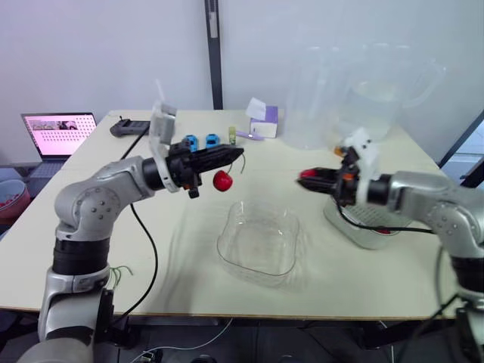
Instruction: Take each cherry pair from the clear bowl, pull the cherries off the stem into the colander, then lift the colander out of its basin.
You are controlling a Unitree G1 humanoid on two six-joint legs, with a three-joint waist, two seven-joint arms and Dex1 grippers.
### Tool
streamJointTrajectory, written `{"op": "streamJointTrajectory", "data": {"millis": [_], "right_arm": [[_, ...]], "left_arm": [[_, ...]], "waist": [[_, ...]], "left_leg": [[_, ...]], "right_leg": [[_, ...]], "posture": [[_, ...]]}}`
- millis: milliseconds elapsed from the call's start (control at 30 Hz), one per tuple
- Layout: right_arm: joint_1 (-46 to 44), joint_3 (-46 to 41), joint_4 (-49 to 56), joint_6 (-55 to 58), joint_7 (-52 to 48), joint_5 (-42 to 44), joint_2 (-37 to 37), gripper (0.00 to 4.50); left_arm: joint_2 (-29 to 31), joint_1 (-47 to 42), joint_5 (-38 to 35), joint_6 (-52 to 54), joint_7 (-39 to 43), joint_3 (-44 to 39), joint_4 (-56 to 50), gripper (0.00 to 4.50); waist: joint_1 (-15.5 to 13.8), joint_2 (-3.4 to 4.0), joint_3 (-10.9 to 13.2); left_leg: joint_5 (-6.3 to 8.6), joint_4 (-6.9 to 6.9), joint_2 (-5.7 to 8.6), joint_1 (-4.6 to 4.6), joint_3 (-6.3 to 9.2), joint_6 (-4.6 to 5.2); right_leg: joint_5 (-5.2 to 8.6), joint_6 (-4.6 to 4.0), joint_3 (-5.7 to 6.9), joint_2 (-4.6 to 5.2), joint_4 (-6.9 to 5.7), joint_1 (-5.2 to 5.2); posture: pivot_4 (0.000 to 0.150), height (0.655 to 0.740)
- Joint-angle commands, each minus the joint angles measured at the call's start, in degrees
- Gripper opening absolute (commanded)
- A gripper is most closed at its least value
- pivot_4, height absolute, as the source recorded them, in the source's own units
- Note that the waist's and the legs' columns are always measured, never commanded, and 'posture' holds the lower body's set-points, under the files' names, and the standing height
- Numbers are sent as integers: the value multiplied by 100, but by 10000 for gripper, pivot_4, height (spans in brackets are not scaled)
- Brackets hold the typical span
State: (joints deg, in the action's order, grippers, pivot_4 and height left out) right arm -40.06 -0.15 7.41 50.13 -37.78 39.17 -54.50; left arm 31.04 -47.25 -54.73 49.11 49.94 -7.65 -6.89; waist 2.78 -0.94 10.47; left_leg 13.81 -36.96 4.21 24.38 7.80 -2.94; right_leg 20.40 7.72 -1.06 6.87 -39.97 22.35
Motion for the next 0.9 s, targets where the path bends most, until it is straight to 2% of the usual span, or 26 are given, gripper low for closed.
{"op": "streamJointTrajectory", "data": {"millis": [33, 200, 300, 400, 500, 533, 567, 667, 767, 900], "right_arm": [[-223, 558, -692, -917, -608, -1234, -460, 15011], [-398, 1005, -1655, -1539, -1071, -2288, -679, 15011], [-319, 1045, -1836, -1402, -1343, -2480, -681, 15011], [-345, 903, -1876, -1340, -1413, -2574, -617, 24215], [-415, 738, -1861, -1279, -1478, -2601, -612, 38261], [-446, 676, -1853, -1263, -1510, -2602, -634, 42148], [-490, 599, -1833, -1224, -1558, -2580, -672, 44102], [-577, 369, -1705, -1156, -1793, -2433, -737, 44102], [-633, -397, -1058, -22, -2391, -1024, -437, 44102], [-177, -665, -85, 84, -2527, -346, -4, 44102]], "left_arm": [[-2, 5, -32, -112, -39, -150, -195, 0], [-37, 122, -24, -135, -130, -145, -336, 0], [-34, 213, -85, -65, -231, -163, -458, 0], [-40, 286, -131, -54, -292, -186, -559, 0], [-42, 303, -170, -46, -344, -195, -592, 0], [-47, 304, -182, -46, -359, -193, -600, 0], [-58, 302, -197, -46, -375, -189, -604, 0], [-98, 295, -259, -40, -427, -193, -608, 0], [-146, 275, -257, -48, -456, -171, -598, 0], [-221, 287, -272, -64, -493, -144, -615, 0]], "waist": [[16, 0, 0], [55, 1, 0], [51, 0, 1], [36, 0, 1], [19, 0, 1], [8, 0, 1], [-4, 0, 1], [-26, 0, 1], [-26, -1, 1], [-25, -1, 1]], "left_leg": [[0, 0, -1, 0, -4, 0], [0, 1, -6, 0, -7, 0], [0, 1, -7, 1, -5, 0], [0, 0, -9, 2, -2, 0], [0, 0, -9, 2, 0, -1], [0, 0, -9, 1, 0, -1], [0, 0, -9, 2, 0, -1], [0, -1, -9, 2, 0, -1], [0, 0, -9, 2, 0, -1], [0, -1, -11, 1, 1, 0]], "right_leg": [[0, 0, -3, 0, 0, 4], [0, 0, -5, -1, -1, 6], [0, 0, -5, -1, 0, 6], [0, 0, -5, 1, 0, 4], [0, 0, -6, 1, 0, 4], [0, 0, -5, 1, 0, 4], [0, 0, -6, 1, 1, 4], [0, 0, -8, 1, 1, 4], [0, 0, -7, 1, 6, 1], [0, 0, 0, -2, 9, -6]], "posture": [[1500, 7400], [1500, 7400], [1500, 7400], [1500, 7400], [1500, 7400], [1500, 7400], [1500, 7400], [1500, 7400], [1500, 7400], [1500, 7400]]}}
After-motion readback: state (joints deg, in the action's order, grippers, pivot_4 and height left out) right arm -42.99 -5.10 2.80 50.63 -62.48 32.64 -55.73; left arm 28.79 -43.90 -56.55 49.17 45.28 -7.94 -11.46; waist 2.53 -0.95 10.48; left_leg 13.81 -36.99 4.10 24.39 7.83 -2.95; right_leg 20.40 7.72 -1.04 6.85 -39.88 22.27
